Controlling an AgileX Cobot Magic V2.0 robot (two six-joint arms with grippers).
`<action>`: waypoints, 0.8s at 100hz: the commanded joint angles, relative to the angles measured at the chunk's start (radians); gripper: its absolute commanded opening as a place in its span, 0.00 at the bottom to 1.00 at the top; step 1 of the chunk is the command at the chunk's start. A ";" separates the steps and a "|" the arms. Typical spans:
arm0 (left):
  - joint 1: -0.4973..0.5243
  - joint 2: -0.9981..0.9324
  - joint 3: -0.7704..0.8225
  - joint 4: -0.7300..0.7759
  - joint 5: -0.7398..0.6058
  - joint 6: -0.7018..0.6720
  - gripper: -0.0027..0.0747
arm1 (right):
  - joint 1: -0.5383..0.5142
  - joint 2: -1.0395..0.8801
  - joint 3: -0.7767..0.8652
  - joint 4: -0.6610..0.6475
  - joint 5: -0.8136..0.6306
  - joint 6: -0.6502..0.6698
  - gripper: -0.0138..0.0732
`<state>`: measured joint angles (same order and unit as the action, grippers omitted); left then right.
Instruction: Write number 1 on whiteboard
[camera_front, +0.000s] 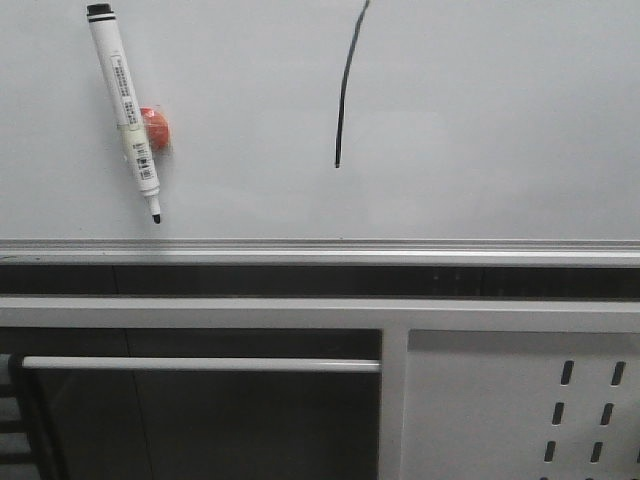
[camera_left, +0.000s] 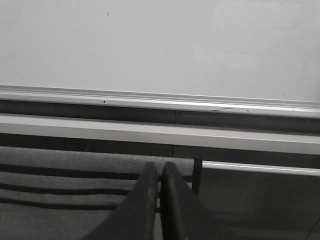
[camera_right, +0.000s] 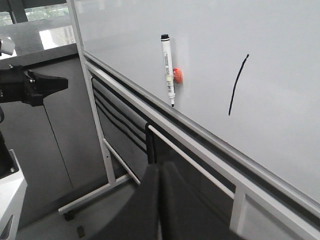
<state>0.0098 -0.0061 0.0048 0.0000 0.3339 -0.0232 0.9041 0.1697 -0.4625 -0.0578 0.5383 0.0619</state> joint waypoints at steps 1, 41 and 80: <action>0.001 -0.026 0.023 -0.006 -0.057 -0.006 0.01 | -0.002 0.008 -0.019 -0.014 -0.056 -0.003 0.07; 0.001 -0.026 0.023 -0.006 -0.057 -0.006 0.01 | -0.505 -0.005 0.008 0.020 -0.085 -0.001 0.07; 0.001 -0.026 0.023 -0.006 -0.057 -0.006 0.01 | -0.984 -0.139 0.336 0.114 -0.371 -0.001 0.07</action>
<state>0.0098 -0.0061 0.0048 0.0000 0.3339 -0.0232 -0.0524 0.0522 -0.1618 0.0464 0.2886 0.0619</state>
